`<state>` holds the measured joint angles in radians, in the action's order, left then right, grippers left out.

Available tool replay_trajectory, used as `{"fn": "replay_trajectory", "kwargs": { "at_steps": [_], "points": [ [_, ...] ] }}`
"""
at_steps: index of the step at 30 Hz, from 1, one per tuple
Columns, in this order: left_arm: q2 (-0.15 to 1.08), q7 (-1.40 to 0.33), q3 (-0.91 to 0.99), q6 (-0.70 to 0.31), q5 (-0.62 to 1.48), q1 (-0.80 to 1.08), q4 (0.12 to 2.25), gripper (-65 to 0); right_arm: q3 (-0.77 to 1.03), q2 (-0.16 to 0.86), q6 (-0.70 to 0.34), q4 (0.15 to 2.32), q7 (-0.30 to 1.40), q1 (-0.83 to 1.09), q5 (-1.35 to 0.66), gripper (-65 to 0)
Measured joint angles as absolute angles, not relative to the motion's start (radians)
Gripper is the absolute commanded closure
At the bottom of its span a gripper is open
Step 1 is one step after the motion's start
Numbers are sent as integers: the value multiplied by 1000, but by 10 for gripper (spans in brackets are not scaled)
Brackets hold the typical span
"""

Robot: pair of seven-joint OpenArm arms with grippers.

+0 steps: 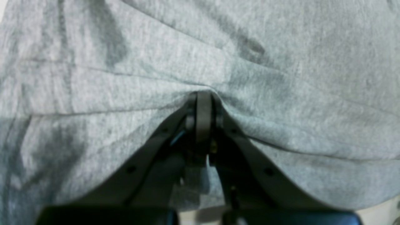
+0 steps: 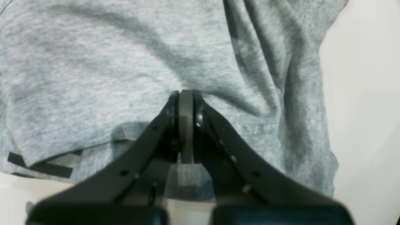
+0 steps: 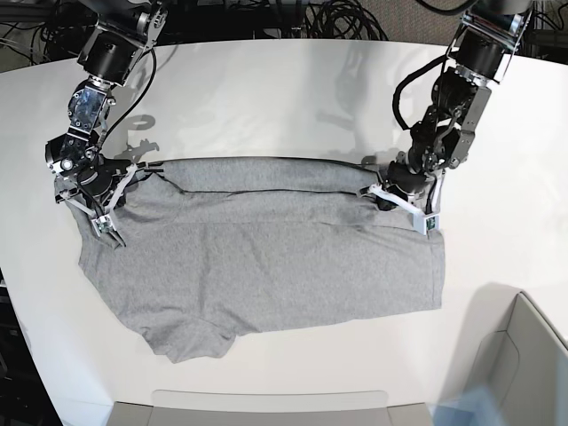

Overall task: Fold the T-shirt properly
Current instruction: 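Fold the folded edge over again toward the hem with both grippers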

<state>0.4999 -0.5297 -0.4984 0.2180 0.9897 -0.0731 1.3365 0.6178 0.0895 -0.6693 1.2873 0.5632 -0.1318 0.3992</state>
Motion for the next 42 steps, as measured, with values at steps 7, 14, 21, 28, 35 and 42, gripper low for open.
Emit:
{"fn": "replay_trajectory", "kwargs": {
  "at_steps": [7,14,21,28,35,42],
  "points": [
    [587,-426,-502,189,987,101,1450,0,616,76,-641,1388,479,19,381,0],
    [640,-333,-501,162,986,207,1478,0,615,56,-640,1530,447,194,357,0],
    [678,-238,-489,169,965,350,1541,0,622,52,-625,1589,390,346,224,0],
    [721,-181,-488,198,945,492,1629,0,622,54,-624,1617,358,434,184,0],
    [721,-105,-484,193,942,554,1633,0,629,54,-621,1623,334,471,172,0],
    [737,-162,-454,198,952,589,1676,0,706,-30,-657,1749,471,488,224,0]
  ]
}}
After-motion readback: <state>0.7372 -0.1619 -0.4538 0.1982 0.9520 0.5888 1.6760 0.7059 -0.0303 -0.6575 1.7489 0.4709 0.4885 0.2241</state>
